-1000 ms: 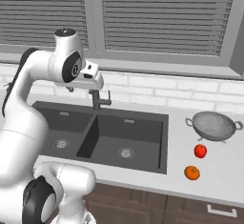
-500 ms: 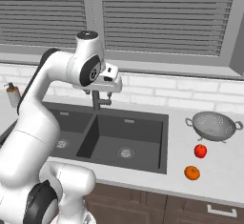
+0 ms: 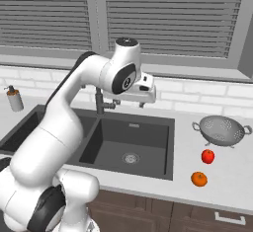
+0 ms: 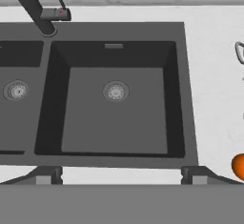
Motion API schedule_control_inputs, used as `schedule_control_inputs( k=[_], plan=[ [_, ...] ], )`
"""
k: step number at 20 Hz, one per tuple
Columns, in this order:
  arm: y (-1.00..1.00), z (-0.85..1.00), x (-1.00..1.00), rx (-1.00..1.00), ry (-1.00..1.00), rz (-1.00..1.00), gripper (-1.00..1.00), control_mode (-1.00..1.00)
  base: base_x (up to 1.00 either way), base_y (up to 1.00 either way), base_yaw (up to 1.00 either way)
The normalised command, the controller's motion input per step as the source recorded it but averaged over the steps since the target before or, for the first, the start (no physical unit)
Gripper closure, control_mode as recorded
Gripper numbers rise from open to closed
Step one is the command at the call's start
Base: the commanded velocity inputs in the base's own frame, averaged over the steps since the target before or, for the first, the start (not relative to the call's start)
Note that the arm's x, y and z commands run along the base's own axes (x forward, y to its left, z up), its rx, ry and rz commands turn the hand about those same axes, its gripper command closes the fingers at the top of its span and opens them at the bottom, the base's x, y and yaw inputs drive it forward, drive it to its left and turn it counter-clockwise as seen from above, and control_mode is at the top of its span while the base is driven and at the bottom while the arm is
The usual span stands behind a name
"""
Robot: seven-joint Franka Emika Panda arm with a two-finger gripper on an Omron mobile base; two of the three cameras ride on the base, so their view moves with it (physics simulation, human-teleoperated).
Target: Put the colander in the sink, put the apple, orange in the colander, and turn on the sink faucet and pour water over the colander.
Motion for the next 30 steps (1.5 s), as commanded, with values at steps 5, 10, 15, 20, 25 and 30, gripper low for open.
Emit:
schedule_control_inputs(
  k=[5,10,15,20,25,30],
  plan=[
    [-0.74,-0.17,0.03,0.0,0.12,0.0,-1.0,-1.0,0.0,0.0,0.0],
    [-0.73,-0.22,0.05,0.0,0.1,0.0,-1.0,-1.0,0.0,0.0,0.0],
    [-0.56,-0.31,0.06,0.0,0.07,0.0,-1.0,-1.0,0.0,0.0,0.0],
    [-0.33,-0.37,0.07,-0.03,0.02,0.0,-1.0,-1.0,0.0,0.0,0.0],
    [-0.24,-0.37,0.11,-0.08,0.0,0.0,-1.0,-1.0,0.0,0.0,0.0],
    [-0.17,-0.33,0.21,-0.09,0.0,0.0,-1.0,-1.0,0.0,0.0,0.0]
  ],
)
